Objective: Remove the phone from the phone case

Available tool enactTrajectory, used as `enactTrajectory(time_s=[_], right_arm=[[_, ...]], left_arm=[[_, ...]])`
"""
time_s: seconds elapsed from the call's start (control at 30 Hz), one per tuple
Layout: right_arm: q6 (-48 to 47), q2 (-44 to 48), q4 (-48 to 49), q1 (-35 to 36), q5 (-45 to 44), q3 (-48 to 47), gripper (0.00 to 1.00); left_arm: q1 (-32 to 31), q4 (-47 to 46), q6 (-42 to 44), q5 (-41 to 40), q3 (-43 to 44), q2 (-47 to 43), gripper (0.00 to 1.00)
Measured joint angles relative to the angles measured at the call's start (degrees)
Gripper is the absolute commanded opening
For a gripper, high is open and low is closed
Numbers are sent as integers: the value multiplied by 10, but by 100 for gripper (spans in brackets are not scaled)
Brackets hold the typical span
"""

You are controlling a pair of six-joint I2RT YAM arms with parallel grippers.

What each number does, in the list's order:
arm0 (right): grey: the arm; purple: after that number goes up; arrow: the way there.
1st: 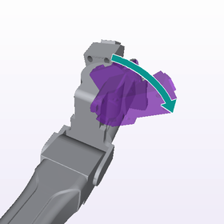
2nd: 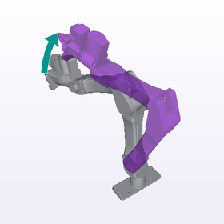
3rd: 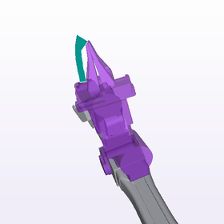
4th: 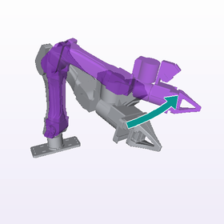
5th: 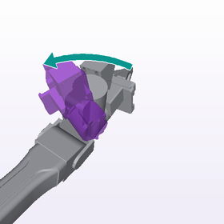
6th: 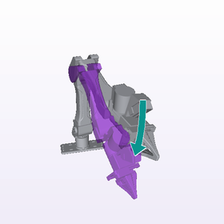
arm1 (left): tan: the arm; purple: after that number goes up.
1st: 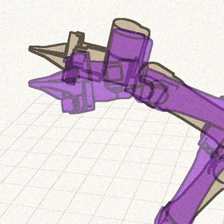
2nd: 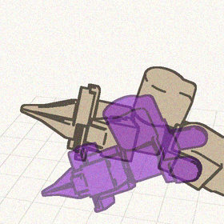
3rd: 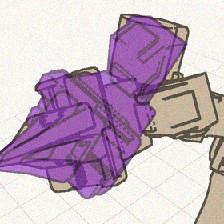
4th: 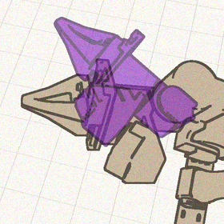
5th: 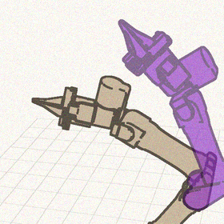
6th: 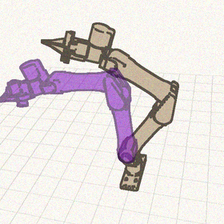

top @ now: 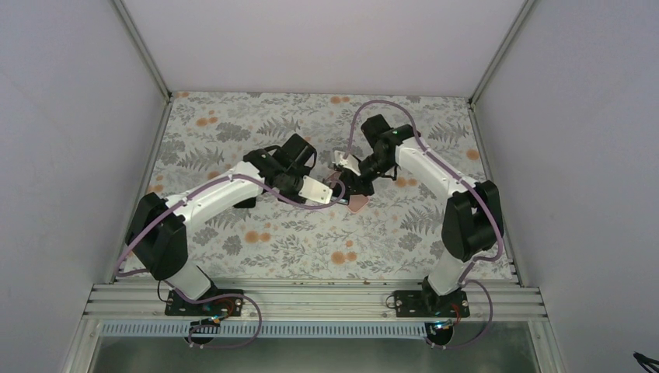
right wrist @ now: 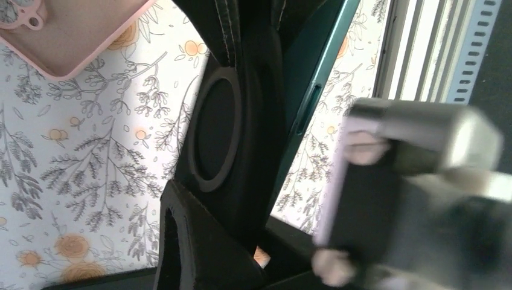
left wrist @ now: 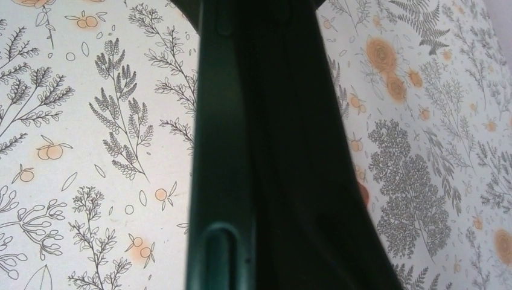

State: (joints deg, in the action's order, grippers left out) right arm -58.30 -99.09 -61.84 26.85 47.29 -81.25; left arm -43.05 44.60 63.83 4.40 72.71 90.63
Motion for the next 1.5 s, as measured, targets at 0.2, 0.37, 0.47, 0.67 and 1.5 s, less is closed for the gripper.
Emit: enactTrajectory(time_s=[0.2, 0.37, 0.47, 0.67, 1.5], right_arm=[[40, -16, 53, 0, -17, -1, 4], [68, -20, 78, -19, -4, -6, 4], [86, -21, 93, -33, -13, -7, 4], [117, -30, 101, -49, -44, -7, 4], [281, -54, 183, -78, 11, -115, 4]], left_arm=[[-14, -52, 12, 62, 24, -2, 77], [-10, -62, 9, 98, 56, -28, 85], [0, -51, 6, 113, 86, -42, 85], [12, -98, -7, 122, 120, -84, 83], [101, -246, -4, 286, 30, -27, 61]])
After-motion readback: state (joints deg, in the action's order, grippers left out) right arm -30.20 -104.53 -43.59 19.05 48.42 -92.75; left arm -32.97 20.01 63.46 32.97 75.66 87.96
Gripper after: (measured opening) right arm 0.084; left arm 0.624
